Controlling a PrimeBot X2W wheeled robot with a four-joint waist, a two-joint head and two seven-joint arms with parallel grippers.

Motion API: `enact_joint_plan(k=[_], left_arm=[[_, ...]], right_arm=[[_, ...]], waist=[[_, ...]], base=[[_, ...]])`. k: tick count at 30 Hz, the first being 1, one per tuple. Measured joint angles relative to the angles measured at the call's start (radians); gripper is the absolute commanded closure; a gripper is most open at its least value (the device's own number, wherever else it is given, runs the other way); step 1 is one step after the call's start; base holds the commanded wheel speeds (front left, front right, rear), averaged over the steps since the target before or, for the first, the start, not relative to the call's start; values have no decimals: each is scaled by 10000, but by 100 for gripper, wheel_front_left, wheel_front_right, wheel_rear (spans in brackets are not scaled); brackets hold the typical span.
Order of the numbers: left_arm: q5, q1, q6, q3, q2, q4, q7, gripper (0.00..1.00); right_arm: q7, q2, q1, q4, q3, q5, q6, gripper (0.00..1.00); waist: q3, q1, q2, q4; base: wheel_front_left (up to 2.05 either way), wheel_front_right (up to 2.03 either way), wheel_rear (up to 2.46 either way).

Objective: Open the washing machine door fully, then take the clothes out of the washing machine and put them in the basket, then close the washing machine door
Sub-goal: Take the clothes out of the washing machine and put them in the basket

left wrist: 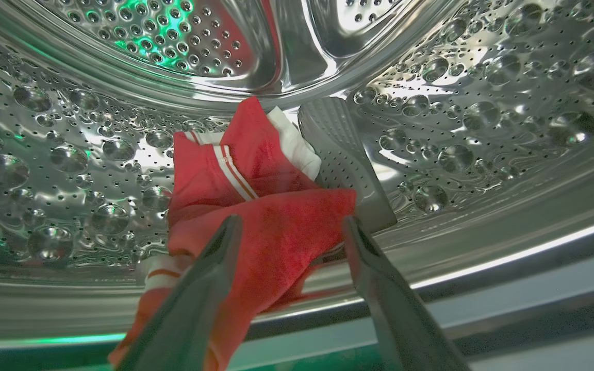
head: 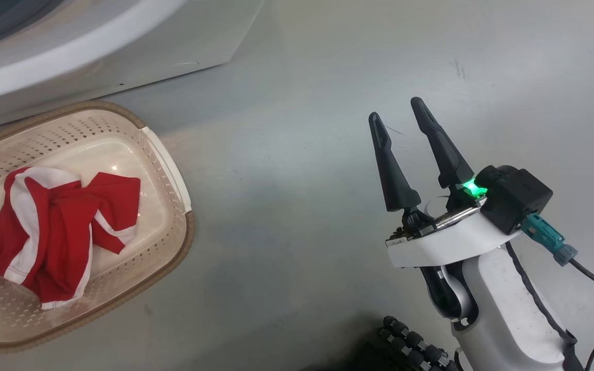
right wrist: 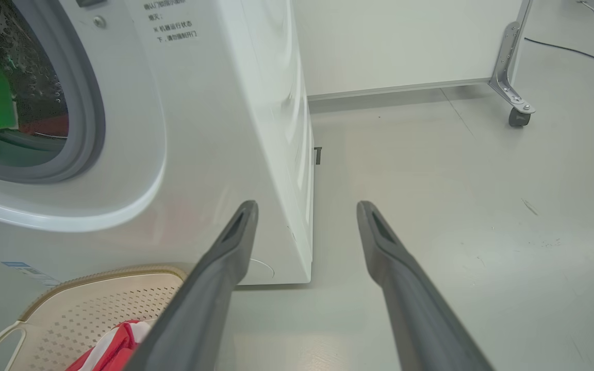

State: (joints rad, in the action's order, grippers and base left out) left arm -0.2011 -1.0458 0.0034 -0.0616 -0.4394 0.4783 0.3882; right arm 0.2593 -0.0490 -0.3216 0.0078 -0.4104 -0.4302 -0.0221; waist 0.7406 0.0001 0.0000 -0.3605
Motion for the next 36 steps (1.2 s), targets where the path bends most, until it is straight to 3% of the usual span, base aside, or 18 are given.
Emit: enact_joint_plan(k=[9,18,19,20,21,23,31,36], left_arm=[[207,-619,38,35,-439,675,644,0],[550,-944,447,-2,-516,1394,1417,0],[550,-990,447,-10,-516,1463,1501,20],[550,-1027,456,-8,-512,1511,1569,51],[548,-1061,460,-2,-512,1559,1597,75],[548,-1081,512,17,-512,1607,1611,100],[391,-1187,518,67,-378,1728,1413,100],[-4,-1182,441,226,107,1820,775,100]], right_arm=[[0,8,-182,-13,-153,-115,165,0],[0,8,-285,2,-153,-171,253,0],[0,8,-305,2,-155,-171,253,0],[0,8,-335,2,-161,-171,257,0],[0,8,-369,2,-165,-171,263,0],[0,10,-414,19,-188,-171,263,0],[0,8,-446,59,-178,-167,341,0],[0,8,-452,125,-151,-130,347,0]], waist=[[187,0,0,-256],[236,0,0,-278],[238,-1,0,-273],[238,0,0,-266],[236,-1,0,-261],[209,0,0,-258],[177,-1,0,-201],[61,-1,0,-141]], base=[[0,0,0],[0,0,0],[0,0,0],[0,0,0],[0,0,0],[0,0,0],[0,0,0],[0,0,0]])
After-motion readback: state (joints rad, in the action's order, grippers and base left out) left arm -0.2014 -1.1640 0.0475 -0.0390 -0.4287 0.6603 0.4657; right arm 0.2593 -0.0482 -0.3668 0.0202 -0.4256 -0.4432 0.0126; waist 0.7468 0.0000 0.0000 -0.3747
